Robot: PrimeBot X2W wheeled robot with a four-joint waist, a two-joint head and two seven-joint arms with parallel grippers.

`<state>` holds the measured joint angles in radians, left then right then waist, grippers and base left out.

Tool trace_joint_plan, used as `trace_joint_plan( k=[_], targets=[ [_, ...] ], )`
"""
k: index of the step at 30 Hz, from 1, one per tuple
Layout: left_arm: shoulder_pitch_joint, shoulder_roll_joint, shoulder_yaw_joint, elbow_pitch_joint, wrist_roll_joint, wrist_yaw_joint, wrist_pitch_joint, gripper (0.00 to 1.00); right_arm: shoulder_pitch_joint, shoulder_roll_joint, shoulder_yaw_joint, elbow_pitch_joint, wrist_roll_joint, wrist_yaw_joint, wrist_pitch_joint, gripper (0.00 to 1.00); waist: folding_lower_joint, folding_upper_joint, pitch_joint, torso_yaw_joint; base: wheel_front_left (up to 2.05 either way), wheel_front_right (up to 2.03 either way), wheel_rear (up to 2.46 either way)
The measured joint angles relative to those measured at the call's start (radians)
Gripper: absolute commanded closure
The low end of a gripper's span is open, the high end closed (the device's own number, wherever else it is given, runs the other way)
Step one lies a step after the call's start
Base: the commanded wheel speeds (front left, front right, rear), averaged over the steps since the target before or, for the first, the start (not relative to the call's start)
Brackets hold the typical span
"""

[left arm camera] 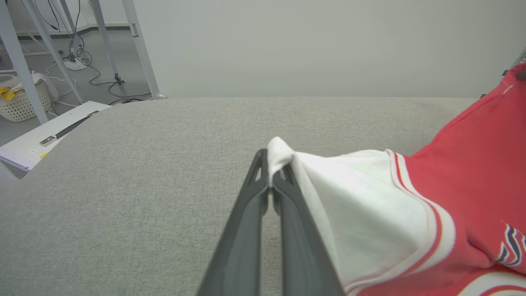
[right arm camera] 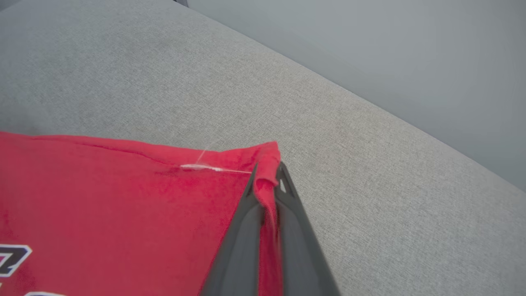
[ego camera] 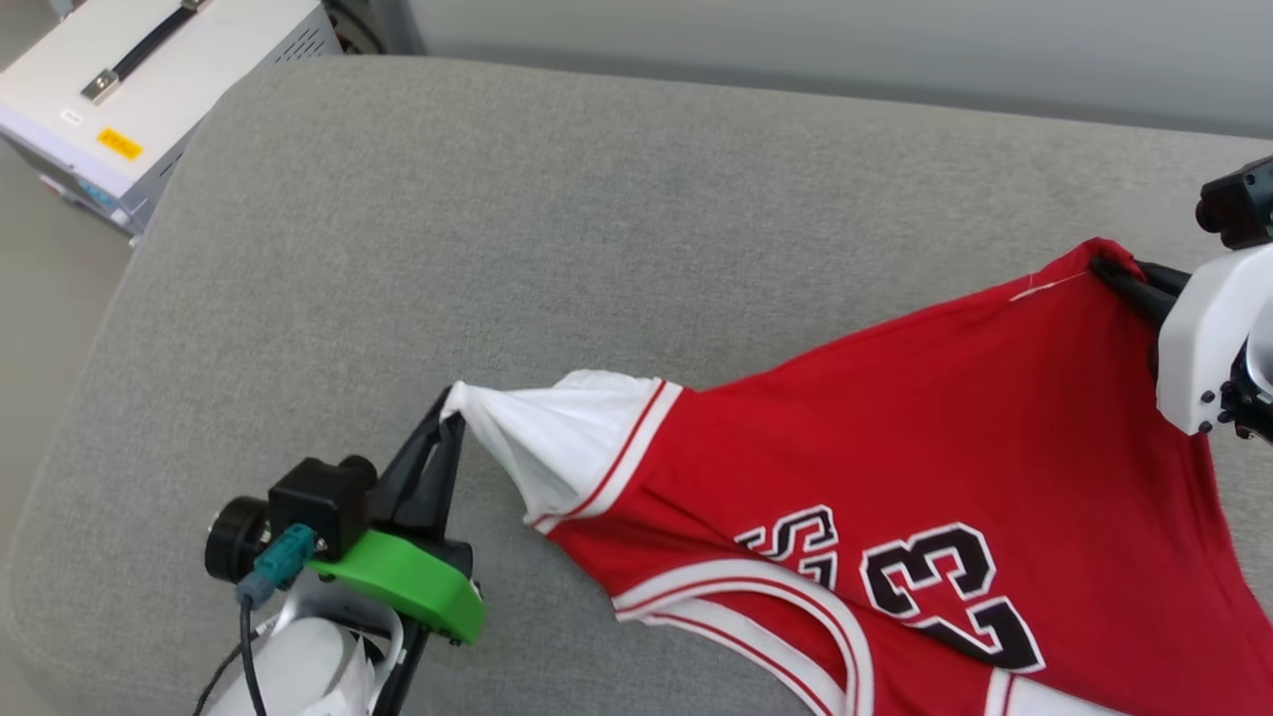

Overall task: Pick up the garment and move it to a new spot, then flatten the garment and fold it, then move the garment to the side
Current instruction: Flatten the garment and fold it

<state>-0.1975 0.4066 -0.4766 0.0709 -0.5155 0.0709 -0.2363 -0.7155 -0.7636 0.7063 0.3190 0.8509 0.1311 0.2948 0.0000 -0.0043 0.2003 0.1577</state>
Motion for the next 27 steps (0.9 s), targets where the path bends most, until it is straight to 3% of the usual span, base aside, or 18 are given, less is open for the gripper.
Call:
trace_joint_plan(
  k=[12, 20, 27],
  targets=[
    [-0.201, 0.060, 0.034, -0.058, 0.035, -0.007, 0.063, 1.00, 0.015, -0.022, -0.086, -0.115, -0.036, 0.000, -0.142, 1.00, 0.0000, 0.0000, -0.064, -0.088, 0.00, 0.00, 0.00],
    [-0.476, 0.090, 0.065, -0.075, 0.050, -0.059, 0.124, 1.00, -0.049, 0.008, -0.238, -0.175, -0.133, 0.000, -0.167, 1.00, 0.0000, 0.0000, -0.026, -0.116, 0.00, 0.00, 0.00],
    [-0.802, 0.077, 0.071, -0.011, 0.060, -0.124, 0.159, 1.00, -0.202, 0.051, -0.347, -0.204, -0.233, 0.000, -0.143, 1.00, 0.0000, -0.0001, 0.066, -0.127, 0.00, 0.00, 0.00]
  ],
)
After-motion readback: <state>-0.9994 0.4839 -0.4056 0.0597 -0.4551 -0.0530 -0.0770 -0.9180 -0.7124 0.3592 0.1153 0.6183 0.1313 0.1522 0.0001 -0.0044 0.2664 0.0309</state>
